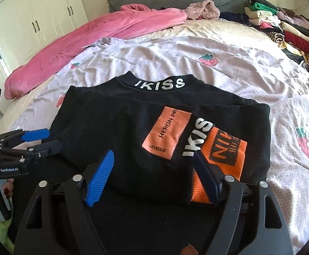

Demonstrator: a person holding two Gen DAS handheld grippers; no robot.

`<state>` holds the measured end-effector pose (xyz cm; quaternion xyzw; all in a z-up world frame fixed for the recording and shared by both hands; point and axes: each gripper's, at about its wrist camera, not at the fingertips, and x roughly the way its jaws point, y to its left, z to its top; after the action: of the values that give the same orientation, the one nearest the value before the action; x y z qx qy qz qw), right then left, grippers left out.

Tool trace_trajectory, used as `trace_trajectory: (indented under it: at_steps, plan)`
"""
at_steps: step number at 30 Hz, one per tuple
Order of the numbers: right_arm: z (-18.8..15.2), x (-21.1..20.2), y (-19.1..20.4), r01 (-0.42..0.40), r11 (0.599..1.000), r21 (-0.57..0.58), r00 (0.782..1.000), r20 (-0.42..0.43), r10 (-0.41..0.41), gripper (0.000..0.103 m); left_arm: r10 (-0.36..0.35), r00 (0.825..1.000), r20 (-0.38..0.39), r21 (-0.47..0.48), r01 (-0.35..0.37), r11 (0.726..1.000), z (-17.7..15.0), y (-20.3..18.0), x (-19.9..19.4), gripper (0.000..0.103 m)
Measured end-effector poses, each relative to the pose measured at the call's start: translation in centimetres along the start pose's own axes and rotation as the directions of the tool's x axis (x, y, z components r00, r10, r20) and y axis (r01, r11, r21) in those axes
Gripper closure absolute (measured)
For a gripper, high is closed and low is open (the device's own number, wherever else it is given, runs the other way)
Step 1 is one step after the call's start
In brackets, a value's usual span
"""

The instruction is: Fold small clothes

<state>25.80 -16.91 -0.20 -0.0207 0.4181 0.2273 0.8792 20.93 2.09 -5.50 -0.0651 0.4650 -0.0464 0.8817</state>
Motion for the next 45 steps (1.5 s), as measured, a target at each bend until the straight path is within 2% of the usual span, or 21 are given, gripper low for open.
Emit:
trace_trajectory:
  at_steps: [3, 4, 7, 9, 20, 23, 45]
  plan:
    - [0.3, -0.7, 0.1, 0.005, 1.000, 0.000, 0.999, 0.043, -0.005, 0.019, -0.001, 1.000, 0.004, -0.004, 0.001, 1.000, 0.0, 0.2, -0.4, 0.035]
    - [0.4, -0.9, 0.2, 0.010, 1.000, -0.001, 0.998, 0.055, -0.010, 0.013, -0.001, 1.000, 0.007, -0.006, 0.001, 1.000, 0.0, 0.4, -0.6, 0.035]
    - [0.5, -1.5, 0.3, 0.012, 1.000, 0.000, 0.996, 0.084, -0.012, 0.011, 0.001, 1.000, 0.014, -0.014, 0.000, 1.000, 0.1, 0.7, -1.0, 0.035]
    - [0.5, -1.7, 0.5, 0.019, 1.000, -0.008, 0.995, 0.101, -0.018, 0.011, 0.007, 1.000, 0.023, -0.021, -0.007, 1.000, 0.1, 1.0, -1.3, 0.028]
    - [0.9, -4.9, 1.4, 0.025, 0.999, 0.022, 0.981, 0.193, -0.029, 0.008, 0.018, 0.999, 0.049, -0.034, -0.016, 0.999, -0.2, 1.6, -3.3, 0.021]
    - [0.4, -5.8, 1.8, 0.028, 0.999, 0.022, 0.980, 0.198, -0.032, 0.008, 0.019, 0.998, 0.063, -0.033, -0.017, 0.999, -0.3, 1.6, -4.0, 0.011]
    - [-0.2, -10.1, 3.7, 0.058, 0.998, 0.008, 0.971, 0.233, -0.058, 0.008, 0.016, 0.992, 0.122, -0.040, -0.012, 0.999, -1.3, 1.5, -7.9, 0.010]
